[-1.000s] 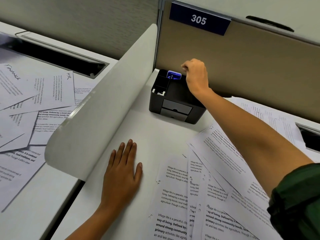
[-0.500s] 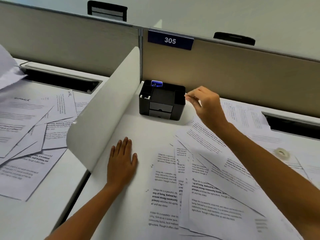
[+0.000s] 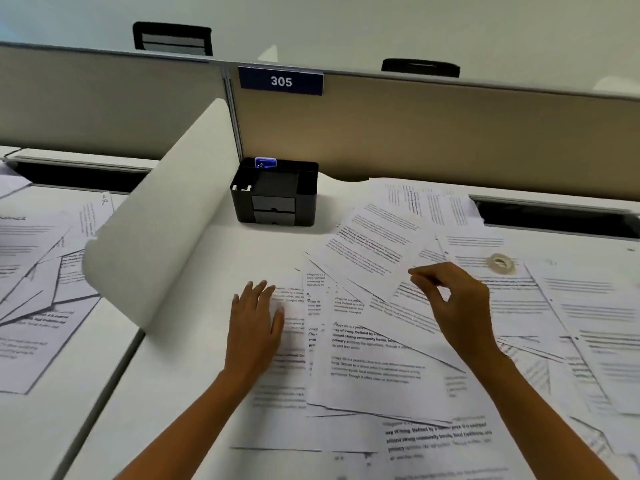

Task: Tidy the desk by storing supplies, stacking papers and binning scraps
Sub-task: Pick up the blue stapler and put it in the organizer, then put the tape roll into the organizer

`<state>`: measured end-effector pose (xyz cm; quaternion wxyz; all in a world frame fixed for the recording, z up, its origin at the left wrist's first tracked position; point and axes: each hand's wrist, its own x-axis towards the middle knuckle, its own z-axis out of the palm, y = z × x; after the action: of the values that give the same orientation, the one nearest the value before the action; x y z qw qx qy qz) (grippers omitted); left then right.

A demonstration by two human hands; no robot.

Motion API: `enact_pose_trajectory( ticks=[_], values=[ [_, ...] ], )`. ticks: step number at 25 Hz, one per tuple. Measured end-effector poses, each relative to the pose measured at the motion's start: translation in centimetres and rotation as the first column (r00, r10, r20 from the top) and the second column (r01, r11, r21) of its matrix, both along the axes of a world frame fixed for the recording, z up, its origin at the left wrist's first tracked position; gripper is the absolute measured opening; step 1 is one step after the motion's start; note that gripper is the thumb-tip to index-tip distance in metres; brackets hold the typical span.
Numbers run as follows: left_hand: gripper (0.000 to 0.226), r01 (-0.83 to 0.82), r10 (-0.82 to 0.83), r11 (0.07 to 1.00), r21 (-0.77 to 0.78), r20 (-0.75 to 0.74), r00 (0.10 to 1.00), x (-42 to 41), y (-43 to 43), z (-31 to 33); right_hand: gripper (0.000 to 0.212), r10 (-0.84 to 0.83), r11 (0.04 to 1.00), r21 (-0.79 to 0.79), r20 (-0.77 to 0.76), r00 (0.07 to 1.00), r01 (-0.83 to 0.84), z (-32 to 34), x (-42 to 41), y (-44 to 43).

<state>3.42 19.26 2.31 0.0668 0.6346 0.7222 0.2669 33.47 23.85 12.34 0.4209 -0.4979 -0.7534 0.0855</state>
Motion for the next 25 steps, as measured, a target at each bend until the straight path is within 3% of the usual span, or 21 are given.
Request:
enact_pose_trajectory(
  ticks=[3,7,11,18,21,25],
  values=[
    [0.063,0.045,-0.045,0.999,0.003,0.054,0.998,6.4,-1.1,0.4,0.016,-0.045,0.999,-0.025,-0.018,0.999,0.045,-0.6,4.7,-0.9],
    [0.073,0.129,-0.129,0.992,-0.007,-0.063,0.99,14.6,-2.0,0.0,0.019,-0.039,0.997,-0.064,-0.021,0.999,0.038,-1.3,11.1,-0.4],
    [0.079,0.087,-0.089,0.994,-0.062,-0.022,0.996,19.1,-1.7,-0.9,0.031,-0.036,0.993,-0.113,0.036,0.999,0.039,-3.0,16.3,3.4],
    [0.075,0.037,-0.069,0.986,-0.162,-0.195,0.978,20.6,-1.6,-2.6,0.073,0.056,0.911,-0.396,0.392,0.918,0.114,-6.2,21.4,14.2],
    [0.074,0.032,-0.064,0.986,-0.164,-0.196,0.978,20.6,-1.6,-2.6,0.073,0.092,0.848,-0.498,0.474,0.876,0.18,-6.6,21.8,17.1],
    [0.072,0.036,-0.07,0.986,-0.163,-0.203,0.977,20.6,-1.5,-2.6,0.058,0.131,0.823,-0.541,0.477,0.869,0.173,-7.3,21.9,18.4]
  ],
)
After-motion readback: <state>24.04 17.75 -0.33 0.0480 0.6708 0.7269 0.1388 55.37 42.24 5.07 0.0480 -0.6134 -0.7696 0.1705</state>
